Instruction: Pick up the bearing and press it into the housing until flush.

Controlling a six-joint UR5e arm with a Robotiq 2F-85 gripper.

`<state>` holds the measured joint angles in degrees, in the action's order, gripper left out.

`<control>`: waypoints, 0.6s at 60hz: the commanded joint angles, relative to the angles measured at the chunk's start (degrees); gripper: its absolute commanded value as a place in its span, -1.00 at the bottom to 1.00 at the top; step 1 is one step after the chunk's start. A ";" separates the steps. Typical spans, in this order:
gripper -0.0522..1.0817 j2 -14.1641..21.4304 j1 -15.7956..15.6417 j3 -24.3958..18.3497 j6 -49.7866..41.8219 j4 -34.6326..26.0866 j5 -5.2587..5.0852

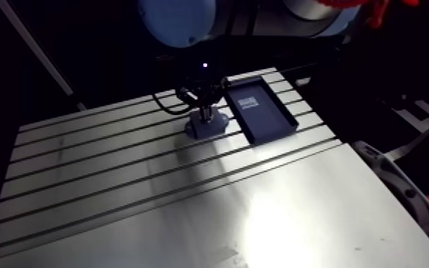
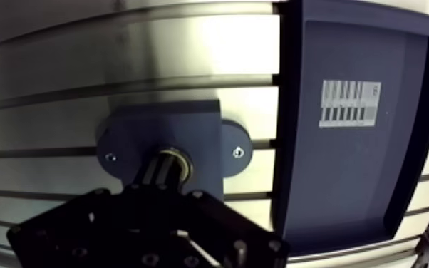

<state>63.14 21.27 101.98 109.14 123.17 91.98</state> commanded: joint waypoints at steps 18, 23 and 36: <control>0.86 0.09 0.00 -0.06 0.07 0.10 0.00; 0.86 0.09 0.00 -0.06 0.07 0.03 0.00; 0.86 0.01 0.00 0.02 0.07 0.10 0.07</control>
<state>63.23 21.27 101.96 109.20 123.26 91.98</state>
